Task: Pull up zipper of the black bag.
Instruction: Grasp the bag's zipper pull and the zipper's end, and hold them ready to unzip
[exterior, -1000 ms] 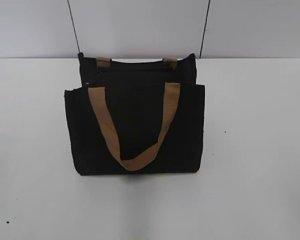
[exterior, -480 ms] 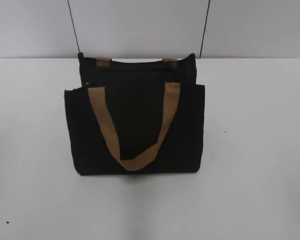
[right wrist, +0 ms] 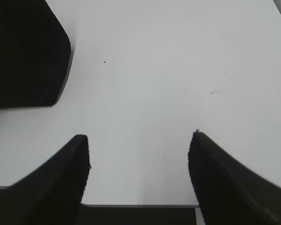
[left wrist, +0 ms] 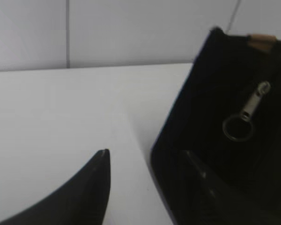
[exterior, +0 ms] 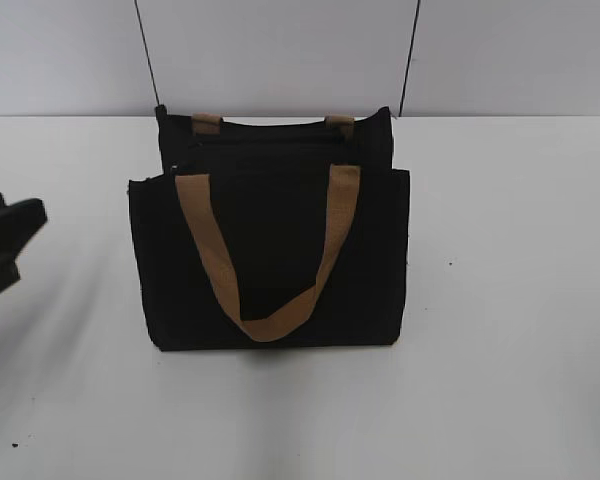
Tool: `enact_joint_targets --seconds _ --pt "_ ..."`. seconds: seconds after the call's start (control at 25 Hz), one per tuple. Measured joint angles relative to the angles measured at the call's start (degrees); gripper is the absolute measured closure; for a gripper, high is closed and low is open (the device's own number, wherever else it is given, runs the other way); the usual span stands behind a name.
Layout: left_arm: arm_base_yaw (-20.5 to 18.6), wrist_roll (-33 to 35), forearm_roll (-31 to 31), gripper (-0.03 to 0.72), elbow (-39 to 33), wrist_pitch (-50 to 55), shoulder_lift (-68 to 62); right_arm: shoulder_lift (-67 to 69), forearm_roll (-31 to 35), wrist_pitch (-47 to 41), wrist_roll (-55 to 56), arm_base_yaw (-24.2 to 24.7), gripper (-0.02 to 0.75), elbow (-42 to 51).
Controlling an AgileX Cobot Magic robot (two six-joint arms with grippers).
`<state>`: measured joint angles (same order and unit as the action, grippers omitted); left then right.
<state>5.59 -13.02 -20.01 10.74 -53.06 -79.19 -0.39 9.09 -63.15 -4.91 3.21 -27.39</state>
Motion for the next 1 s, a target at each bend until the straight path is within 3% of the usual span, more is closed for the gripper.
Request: enact_joint_targets --seconds 0.16,0.28,0.68,1.0 --pt "0.00 -1.74 -11.25 0.332 4.38 -4.22 -12.79 0.00 0.00 0.00 0.00 0.00 0.229 0.00" --pt "0.00 -1.86 -16.26 0.356 8.15 -6.17 -19.09 0.00 0.00 0.00 0.00 0.00 0.229 0.00" --pt "0.11 -1.92 -26.84 0.412 18.17 -10.51 -30.38 0.00 0.00 0.00 0.00 0.00 0.230 0.00" --pt "0.11 -1.92 -29.76 0.426 23.75 -11.84 -35.60 0.00 0.00 0.00 0.00 0.00 0.230 0.00"
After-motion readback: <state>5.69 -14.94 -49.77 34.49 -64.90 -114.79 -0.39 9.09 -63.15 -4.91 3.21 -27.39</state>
